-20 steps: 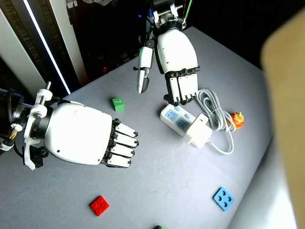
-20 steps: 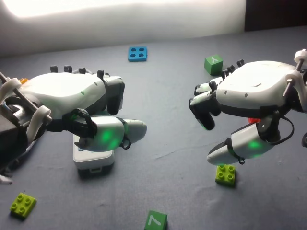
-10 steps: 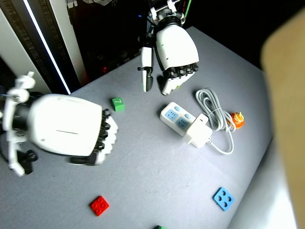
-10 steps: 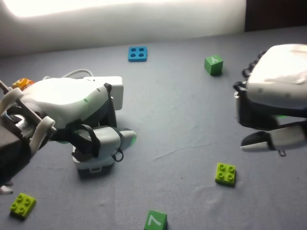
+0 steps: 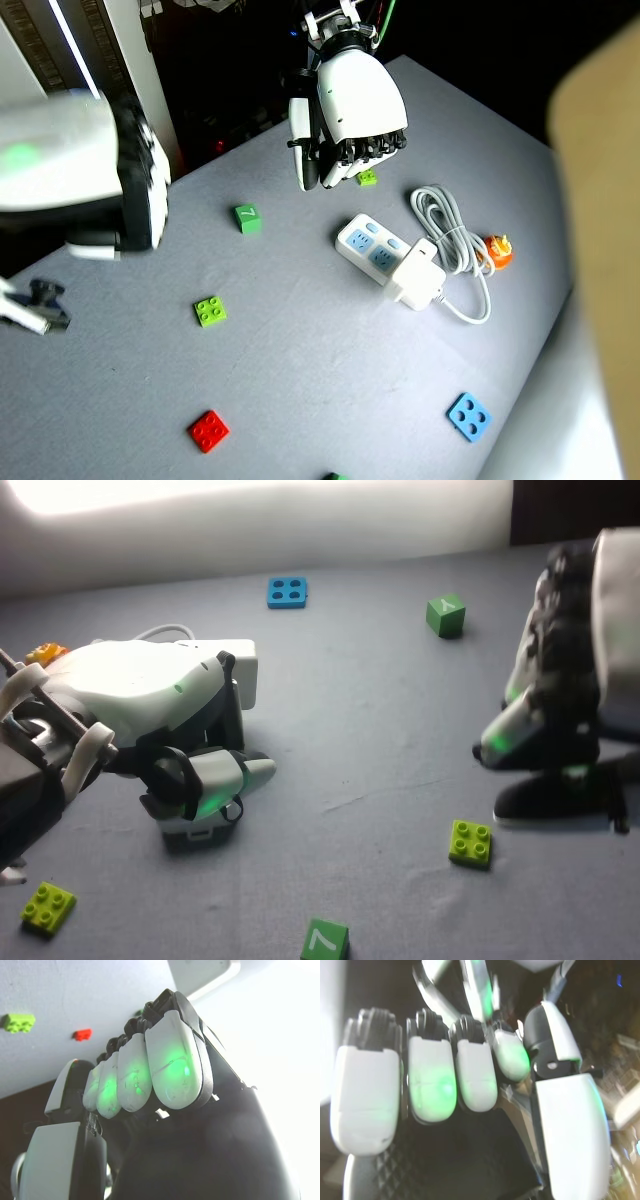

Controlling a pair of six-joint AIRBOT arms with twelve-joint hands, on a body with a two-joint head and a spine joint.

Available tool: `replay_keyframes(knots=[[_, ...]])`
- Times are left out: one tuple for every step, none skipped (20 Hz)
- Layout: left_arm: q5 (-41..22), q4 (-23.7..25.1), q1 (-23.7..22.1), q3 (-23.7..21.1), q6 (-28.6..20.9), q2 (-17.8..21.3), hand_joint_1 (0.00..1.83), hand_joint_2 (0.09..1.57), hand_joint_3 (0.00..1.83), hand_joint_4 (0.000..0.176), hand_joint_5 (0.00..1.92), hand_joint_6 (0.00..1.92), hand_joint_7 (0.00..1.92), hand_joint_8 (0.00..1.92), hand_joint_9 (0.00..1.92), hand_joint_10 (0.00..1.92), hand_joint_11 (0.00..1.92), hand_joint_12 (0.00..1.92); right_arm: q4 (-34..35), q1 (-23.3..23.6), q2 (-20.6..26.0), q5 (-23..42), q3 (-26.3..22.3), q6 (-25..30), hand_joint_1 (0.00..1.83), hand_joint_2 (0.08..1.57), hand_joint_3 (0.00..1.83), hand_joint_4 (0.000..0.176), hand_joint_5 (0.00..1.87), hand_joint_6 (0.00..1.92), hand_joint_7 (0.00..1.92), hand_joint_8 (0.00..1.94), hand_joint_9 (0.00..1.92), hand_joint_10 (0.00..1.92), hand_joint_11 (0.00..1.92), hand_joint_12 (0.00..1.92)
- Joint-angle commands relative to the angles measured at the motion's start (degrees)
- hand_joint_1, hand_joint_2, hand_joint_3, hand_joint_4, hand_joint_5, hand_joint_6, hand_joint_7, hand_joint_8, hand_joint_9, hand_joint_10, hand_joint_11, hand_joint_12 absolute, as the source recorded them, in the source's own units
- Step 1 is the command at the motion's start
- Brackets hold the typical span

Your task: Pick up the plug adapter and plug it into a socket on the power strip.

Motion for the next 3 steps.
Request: replay_keyframes(knots=[[-2.4,3.1,-0.7,-0.1,0.3,0.3,1.03,1.36,0.00,0.176,1.40,1.92,1.60,1.92,1.64,1.92,1.71,1.92,4.1,1.8,0.0,6.7,0.7,1.5,0.98,1.29,0.00,0.176,1.29,1.92,1.60,1.94,1.66,1.92,1.74,1.92],[-2.3,3.1,-0.7,-0.1,0.6,0.3,1.01,1.36,0.00,0.176,1.40,1.92,1.60,1.92,1.64,1.92,1.71,1.92,4.3,3.8,-0.6,8.2,1.9,3.6,0.99,1.28,0.00,0.176,1.27,1.92,1.61,1.94,1.66,1.92,1.74,1.92],[-2.2,3.1,-0.6,-0.2,0.6,0.4,0.97,1.36,0.00,0.173,1.42,1.92,1.59,1.92,1.63,1.92,1.69,1.92,4.7,3.6,-1.6,10.1,2.8,0.8,0.98,1.29,0.00,0.176,1.27,1.92,1.61,1.94,1.66,1.92,1.74,1.92]])
